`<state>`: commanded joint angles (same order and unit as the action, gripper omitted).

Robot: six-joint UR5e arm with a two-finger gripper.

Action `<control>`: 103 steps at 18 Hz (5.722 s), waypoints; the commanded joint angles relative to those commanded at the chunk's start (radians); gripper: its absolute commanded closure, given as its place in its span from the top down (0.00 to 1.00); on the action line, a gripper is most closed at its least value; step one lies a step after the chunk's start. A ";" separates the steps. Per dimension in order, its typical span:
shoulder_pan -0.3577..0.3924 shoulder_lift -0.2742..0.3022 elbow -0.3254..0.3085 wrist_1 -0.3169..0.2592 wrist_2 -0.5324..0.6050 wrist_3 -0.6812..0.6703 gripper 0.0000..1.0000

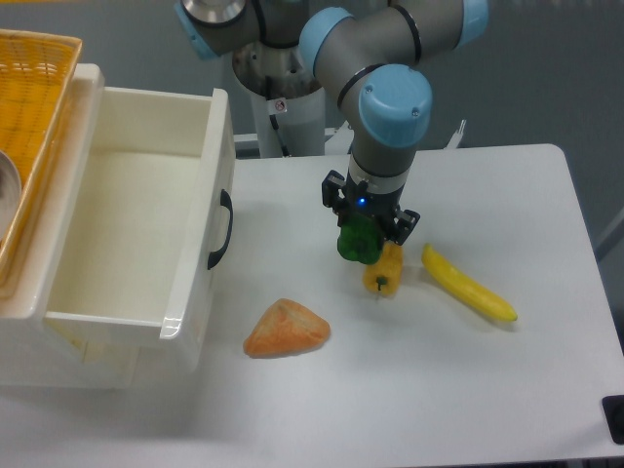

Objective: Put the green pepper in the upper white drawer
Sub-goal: 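Close the gripper on the green bell pepper on the table, then lift the green pepper and carry it over the open white drawer, then lower the pepper into the drawer and open the gripper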

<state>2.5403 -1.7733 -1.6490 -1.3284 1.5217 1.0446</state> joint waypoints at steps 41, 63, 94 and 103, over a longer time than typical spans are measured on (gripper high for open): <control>-0.109 0.207 0.112 -0.080 -0.370 -0.664 0.35; -0.285 0.233 0.038 -0.075 -0.440 -0.735 0.41; -0.371 0.175 0.009 -0.077 -0.411 -0.729 0.50; -0.377 0.181 -0.003 -0.071 -0.385 -0.719 0.98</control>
<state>2.1629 -1.5923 -1.6521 -1.3990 1.1366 0.3252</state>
